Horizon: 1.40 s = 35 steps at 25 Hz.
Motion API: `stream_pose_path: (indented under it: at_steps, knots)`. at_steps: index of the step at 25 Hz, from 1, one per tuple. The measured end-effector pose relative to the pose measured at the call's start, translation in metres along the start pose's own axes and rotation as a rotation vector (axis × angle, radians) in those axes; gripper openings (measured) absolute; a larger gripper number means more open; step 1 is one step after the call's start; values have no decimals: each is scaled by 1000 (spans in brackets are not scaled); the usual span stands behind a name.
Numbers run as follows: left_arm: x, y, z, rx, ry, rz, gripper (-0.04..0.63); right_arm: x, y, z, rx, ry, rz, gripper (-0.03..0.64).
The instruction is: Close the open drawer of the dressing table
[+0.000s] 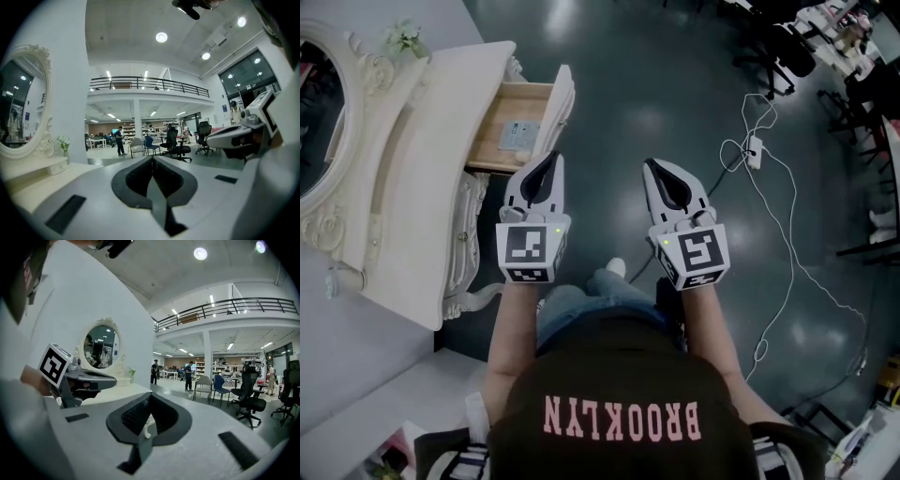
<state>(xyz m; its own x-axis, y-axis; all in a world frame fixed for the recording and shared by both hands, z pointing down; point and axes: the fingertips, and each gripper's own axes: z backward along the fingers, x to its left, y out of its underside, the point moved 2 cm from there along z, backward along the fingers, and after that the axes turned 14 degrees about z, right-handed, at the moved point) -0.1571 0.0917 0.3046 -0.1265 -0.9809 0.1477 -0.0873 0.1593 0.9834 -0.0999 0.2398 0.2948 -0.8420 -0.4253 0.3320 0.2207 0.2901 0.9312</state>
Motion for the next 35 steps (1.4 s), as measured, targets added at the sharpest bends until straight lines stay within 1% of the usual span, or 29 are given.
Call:
stream_pose_path:
  at_steps: [3,8,12,16,23,26,31,35]
  knots:
    - [-14,6,-9,20,-20,30,6,-12,8,2,-3,-27,-11,-9]
    - [-27,16,-25,34,-18,48,6,-30,23,4,3,-23,-23,-9]
    - [-26,17,-39,39,-32,68,6,-42,30,-1,16,-29,-30,-9]
    - [-21,21,-59,43,-47,63,6,-54,36,-16,19,-29,-27,-9]
    - [1,24,-108,44,-90,78,6,-82,42,-67,15,-63,-5,-9]
    - [13,30,-133,42,-109,69,6,-96,49,-94,23,-85,1,-9]
    - [31,37,-173,66,-148,113,6,-114,59,-138,45,-148,29,-9]
    - [49,40,-205,79,-171,109,6,-130,67,-174,60,-182,25,-9]
